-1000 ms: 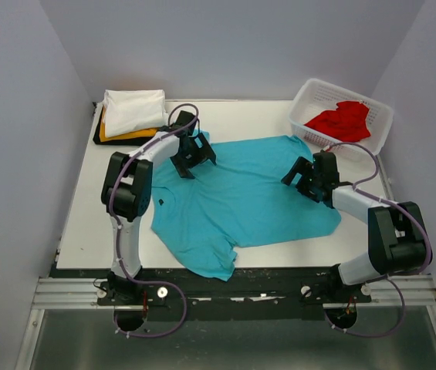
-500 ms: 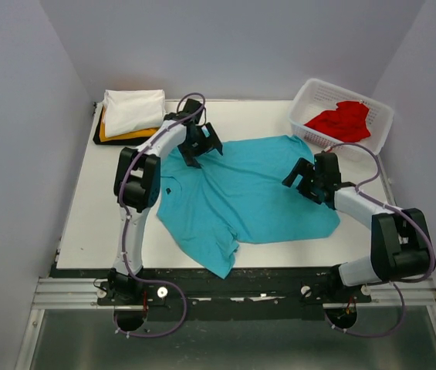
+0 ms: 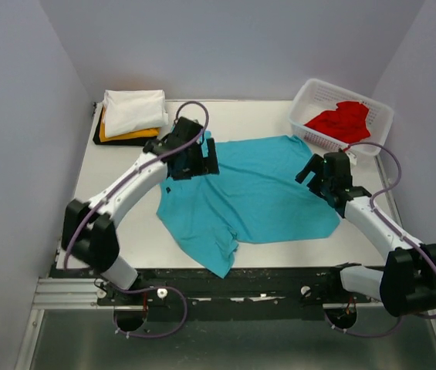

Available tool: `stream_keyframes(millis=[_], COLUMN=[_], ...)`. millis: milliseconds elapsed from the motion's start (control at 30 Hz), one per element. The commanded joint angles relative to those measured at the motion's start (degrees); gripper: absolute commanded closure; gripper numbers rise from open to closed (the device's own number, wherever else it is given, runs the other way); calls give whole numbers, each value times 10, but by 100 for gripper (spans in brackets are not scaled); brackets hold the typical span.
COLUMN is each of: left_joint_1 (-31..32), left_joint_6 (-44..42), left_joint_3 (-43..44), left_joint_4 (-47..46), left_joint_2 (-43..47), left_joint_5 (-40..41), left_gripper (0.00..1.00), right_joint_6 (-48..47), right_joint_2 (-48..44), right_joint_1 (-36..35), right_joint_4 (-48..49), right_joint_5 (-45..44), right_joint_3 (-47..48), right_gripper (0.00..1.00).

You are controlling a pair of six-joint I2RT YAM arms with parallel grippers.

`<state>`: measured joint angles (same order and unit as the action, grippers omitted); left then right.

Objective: Fold and stack the t-shirts
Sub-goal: Flatten out the tshirt, then grab the side of the flattened tshirt closest away from the robot with both arms

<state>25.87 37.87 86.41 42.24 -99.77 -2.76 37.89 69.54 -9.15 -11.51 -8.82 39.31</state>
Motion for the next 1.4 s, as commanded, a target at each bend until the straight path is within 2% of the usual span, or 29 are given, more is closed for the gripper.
stream_keyframes(millis=[0, 100, 167, 233, 367, 500, 567, 633, 700, 900, 1167, 1267, 1367], left_joint_1=[114, 225, 294, 351, 430, 457, 470, 483, 493, 509, 511, 511, 510], left_joint_6=[14, 52, 80, 112, 120, 110, 113, 121, 126, 155, 204, 213, 219], left_joint_3=[-238, -321, -354, -369, -367, -352, -341, -339, -333, -298, -293, -305, -308], left_joint_4=[-56, -18, 16, 35, -21, -70, -62, -58, -46, 9, 66, 56, 64], left_joint_2=[221, 298, 318, 317, 279, 222, 195, 171, 143, 76, 42, 44, 53], left_joint_5=[56, 93, 118, 117, 93, 63, 68, 68, 72, 123, 185, 186, 196], left_gripper=[1, 2, 2, 3, 12, 21, 24, 32, 34, 47, 52, 64, 82], right_joint_6=[3, -2, -8, -5, -6, -5, -5, -5, -4, -5, -7, -7, -6], right_joint_2=[-17, -15, -9, 0, 18, 18, 18, 19, 20, 25, 22, 20, 16], right_joint_1=[2, 2, 2, 2, 2, 2, 2, 2, 2, 2, 2, 2, 2], right_joint_4=[-58, -60, -60, -59, -57, -54, -51, -49, -45, -43, -41, -41, -49], right_joint_5=[-54, -51, -48, -45, -35, -37, -37, -36, -35, -31, -34, -35, -40], right_joint_3=[9, 9, 6, 6, 9, 4, 2, 2, 0, 1, -2, -2, -1], right_gripper=[0, 0, 0, 0, 0, 0, 0, 0, 0, 0, 0, 0, 0])
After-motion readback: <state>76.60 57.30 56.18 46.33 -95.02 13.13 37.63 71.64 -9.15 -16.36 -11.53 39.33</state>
